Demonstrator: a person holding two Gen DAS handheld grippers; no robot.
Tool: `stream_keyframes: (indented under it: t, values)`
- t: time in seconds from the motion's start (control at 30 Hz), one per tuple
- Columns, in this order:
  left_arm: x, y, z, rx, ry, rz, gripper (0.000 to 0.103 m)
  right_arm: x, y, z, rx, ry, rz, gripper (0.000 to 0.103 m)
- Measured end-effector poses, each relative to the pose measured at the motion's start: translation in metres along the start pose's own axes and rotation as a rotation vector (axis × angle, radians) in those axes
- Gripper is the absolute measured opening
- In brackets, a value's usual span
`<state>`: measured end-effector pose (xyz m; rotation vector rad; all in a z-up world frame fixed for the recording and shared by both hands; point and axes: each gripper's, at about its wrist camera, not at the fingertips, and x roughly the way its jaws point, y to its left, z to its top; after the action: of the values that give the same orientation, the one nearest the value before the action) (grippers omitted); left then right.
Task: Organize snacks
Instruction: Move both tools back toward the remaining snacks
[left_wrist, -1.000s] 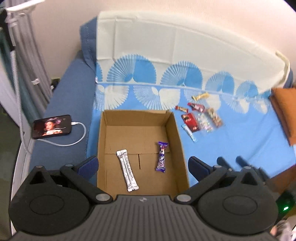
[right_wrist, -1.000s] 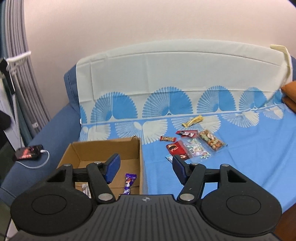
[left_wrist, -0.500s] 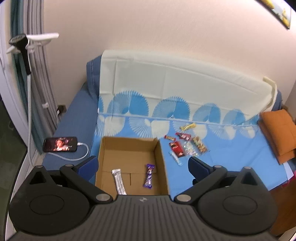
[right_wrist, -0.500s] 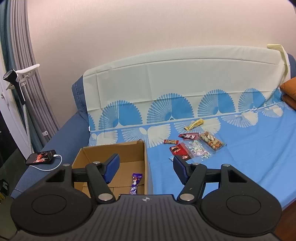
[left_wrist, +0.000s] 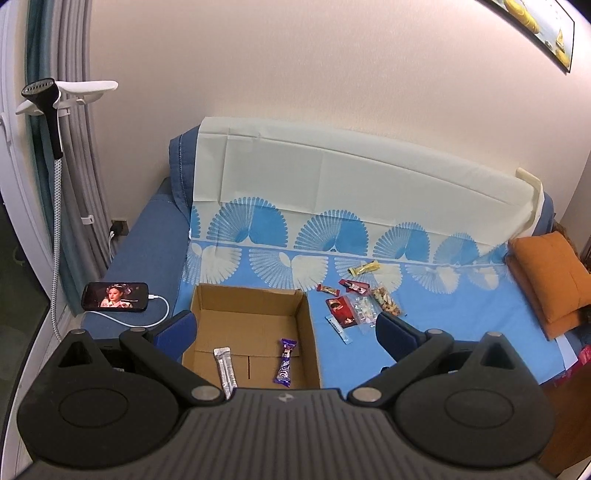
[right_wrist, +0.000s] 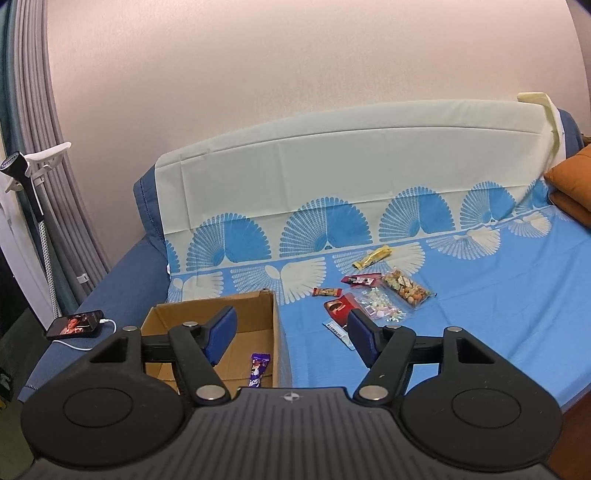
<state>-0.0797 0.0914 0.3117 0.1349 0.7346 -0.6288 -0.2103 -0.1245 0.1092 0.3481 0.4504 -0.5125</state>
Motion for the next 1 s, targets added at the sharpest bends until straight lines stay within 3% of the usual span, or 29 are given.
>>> stream_keyframes:
  t: [0.33, 0.43, 0.7, 0.83, 1.0]
  values:
    - [0.024, -0.003, -0.002, -0.013, 0.029, 0.017, 0.103, 0.003, -0.007, -0.001, 0.021, 0.005, -0.010, 0.071]
    - [0.041, -0.005, -0.002, -0.007, 0.077, 0.010, 0.103, 0.008, -0.015, 0.000, 0.034, 0.012, -0.014, 0.073]
    - [0.051, -0.058, 0.018, 0.076, 0.034, -0.048, 0.103, 0.023, -0.050, 0.004, 0.075, 0.013, -0.057, 0.076]
    - [0.082, -0.082, 0.024, 0.100, 0.055, -0.052, 0.103, 0.039, -0.077, 0.006, 0.101, 0.031, -0.095, 0.076]
    - [0.160, -0.106, 0.029, 0.116, 0.182, -0.060, 0.103, 0.066, -0.118, 0.012, 0.109, 0.046, -0.156, 0.081]
